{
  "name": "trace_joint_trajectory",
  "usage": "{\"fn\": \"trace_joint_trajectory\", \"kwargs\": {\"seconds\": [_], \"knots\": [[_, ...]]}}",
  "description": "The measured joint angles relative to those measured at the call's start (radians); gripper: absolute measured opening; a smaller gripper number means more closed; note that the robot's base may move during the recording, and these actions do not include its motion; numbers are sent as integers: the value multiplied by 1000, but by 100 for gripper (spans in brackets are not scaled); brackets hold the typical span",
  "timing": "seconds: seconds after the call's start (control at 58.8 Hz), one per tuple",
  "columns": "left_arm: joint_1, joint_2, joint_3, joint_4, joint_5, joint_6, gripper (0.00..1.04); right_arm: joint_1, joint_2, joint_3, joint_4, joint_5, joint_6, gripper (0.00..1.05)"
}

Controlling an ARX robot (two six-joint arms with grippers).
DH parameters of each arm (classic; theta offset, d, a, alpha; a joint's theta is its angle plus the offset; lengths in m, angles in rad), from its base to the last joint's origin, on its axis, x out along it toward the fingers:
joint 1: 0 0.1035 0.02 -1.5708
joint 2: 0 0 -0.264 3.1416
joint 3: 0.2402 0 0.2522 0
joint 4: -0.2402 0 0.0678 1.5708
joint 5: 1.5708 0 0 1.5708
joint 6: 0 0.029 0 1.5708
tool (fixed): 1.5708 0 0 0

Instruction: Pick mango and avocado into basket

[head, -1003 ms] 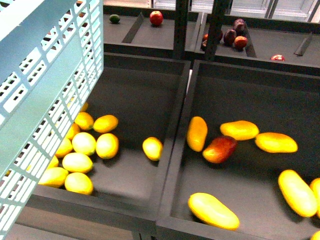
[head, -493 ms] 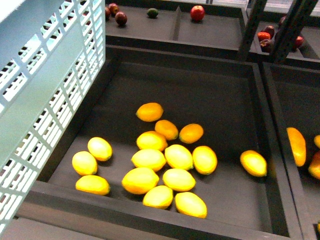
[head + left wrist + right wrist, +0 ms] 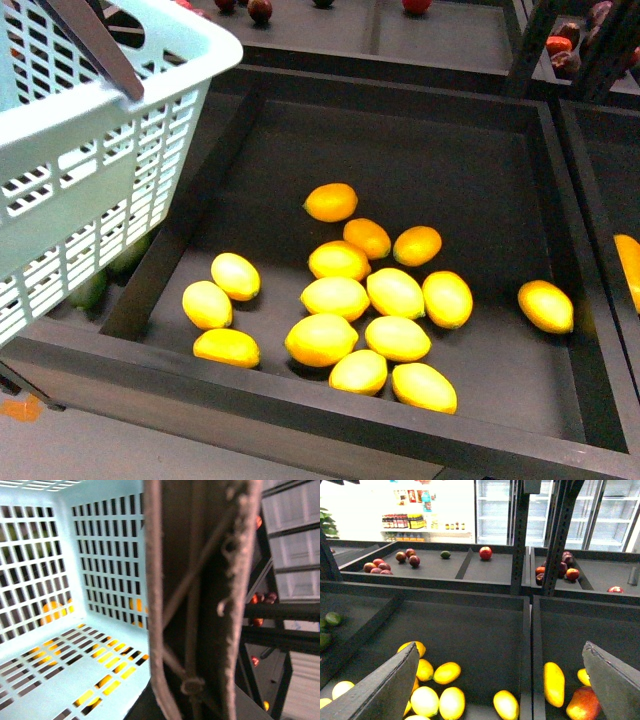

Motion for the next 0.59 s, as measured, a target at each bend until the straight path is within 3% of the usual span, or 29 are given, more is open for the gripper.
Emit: {"fn": "trace_joint_trajectory", "kwargs": {"seconds": [0.221, 0.595], "knots": [[-130, 333, 220, 51, 152, 68, 6, 0, 0, 0, 0, -1, 0, 97], [-341, 475, 388, 37, 198, 114, 6, 0, 0, 0, 0, -1, 0, 97]]}}
